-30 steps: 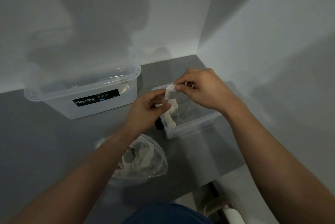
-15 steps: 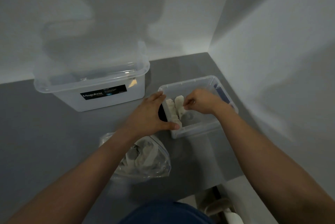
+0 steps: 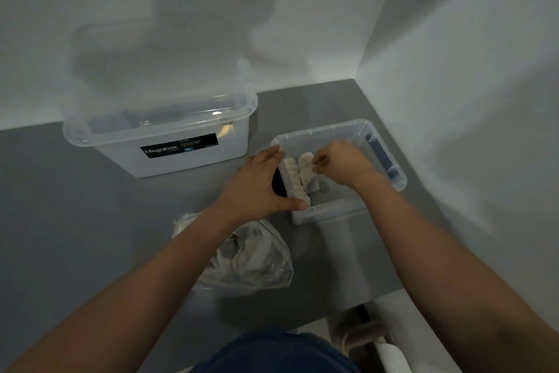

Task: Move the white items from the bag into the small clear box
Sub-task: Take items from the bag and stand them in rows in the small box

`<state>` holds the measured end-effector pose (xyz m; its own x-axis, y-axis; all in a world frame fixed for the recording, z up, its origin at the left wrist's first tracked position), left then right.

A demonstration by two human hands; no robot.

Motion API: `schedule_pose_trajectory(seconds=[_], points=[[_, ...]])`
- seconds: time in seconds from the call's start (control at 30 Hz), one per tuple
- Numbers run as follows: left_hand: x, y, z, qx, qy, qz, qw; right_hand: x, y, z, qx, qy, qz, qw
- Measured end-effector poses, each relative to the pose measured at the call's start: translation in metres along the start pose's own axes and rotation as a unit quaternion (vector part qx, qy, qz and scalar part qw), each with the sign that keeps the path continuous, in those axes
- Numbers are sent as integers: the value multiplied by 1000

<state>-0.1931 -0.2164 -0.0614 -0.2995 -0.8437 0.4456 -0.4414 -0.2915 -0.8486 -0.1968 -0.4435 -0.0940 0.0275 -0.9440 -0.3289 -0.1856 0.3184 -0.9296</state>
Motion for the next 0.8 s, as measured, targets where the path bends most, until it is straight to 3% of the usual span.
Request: schedule_pose_trajectory(seconds=[0.13,0.27,0.37,0.47,0.57,0.7,0.8], points=[[-7,-6,-13,35,30,-48,998,-14,-19,-29,86,17,28,996],[-33,-15,-42,146,71,-94,982,-61,-32,-78,199,14,133,971],[-66,-19,-64,187,93,-105,972,-113,-25,-110,254,-21,179,950],[-97,-17,-83,185,112,-104,971,-160,1,-124,227,-65,202,951],[-118,-6,-98,122,145,-45,981,-193,41,-119,138,-101,160,972],[-135,13,-98,37,213,173,961,-203,99,-105,-22,-38,16,999],[-139,15,-94,35,180,281,942,-201,112,-105,-20,23,-50,998]])
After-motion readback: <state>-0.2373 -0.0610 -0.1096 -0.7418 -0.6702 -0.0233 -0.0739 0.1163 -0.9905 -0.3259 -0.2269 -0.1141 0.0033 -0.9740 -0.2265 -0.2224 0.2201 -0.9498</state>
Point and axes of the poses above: each hand's wrist, its own z-axis towards the middle knuckle, its own y-axis out of the palm, x = y × z, the point moved 2 cm from there along z, towards the middle knuckle, and after that the axes turned 14 degrees about -y, right-handed, at the moved point
